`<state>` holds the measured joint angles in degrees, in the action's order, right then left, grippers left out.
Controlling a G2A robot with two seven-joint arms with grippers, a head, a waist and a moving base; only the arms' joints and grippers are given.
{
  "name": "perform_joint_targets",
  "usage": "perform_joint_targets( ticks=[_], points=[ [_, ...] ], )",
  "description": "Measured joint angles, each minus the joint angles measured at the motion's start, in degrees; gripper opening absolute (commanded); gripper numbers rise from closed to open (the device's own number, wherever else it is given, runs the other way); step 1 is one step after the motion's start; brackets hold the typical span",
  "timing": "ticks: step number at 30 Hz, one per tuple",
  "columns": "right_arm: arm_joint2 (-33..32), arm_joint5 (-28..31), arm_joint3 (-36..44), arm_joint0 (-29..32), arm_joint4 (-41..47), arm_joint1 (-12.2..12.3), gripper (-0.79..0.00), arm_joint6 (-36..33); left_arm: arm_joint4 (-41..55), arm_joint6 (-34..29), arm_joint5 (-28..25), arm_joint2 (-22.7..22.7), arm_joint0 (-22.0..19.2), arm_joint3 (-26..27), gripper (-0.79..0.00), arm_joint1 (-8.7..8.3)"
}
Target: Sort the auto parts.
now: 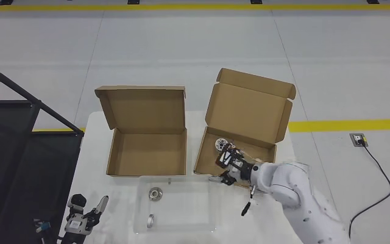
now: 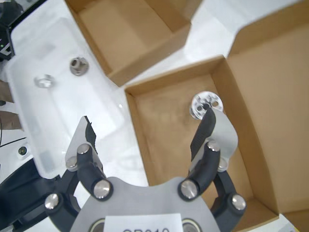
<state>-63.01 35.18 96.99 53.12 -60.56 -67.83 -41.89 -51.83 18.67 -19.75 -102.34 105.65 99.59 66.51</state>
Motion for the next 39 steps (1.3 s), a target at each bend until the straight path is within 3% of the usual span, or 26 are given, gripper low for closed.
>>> perform_joint_targets(
  ticks=[4, 10, 17, 29, 39],
  points=[
    [6.22, 1.56, 4.36, -0.55, 0.18, -0.77, 0.0, -2.82, 0.0, 0.0, 0.0, 0.0, 0.0, 0.0, 0.0, 0.0],
    [18.34, -2.43, -1.24, -7.38, 3.06, -4.13, 0.0, -4.84, 0.0, 0.0, 0.0, 0.0, 0.0, 0.0, 0.0, 0.0],
    [30.84, -8.2, -16.77, -18.12, 9.19, -10.99, 0.0, 0.35, 0.0, 0.0, 0.0, 0.0, 0.0, 0.0, 0.0, 0.0],
    [44.37, -10.71, -35.95, -26.49, 7.64, -22.84, 0.0, 8.18, 0.0, 0.0, 0.0, 0.0, 0.0, 0.0, 0.0, 0.0],
    [44.8, -10.99, -36.41, -26.73, 6.79, -23.31, 0.0, 8.5, 0.0, 0.0, 0.0, 0.0, 0.0, 0.0, 0.0, 0.0]
  ],
)
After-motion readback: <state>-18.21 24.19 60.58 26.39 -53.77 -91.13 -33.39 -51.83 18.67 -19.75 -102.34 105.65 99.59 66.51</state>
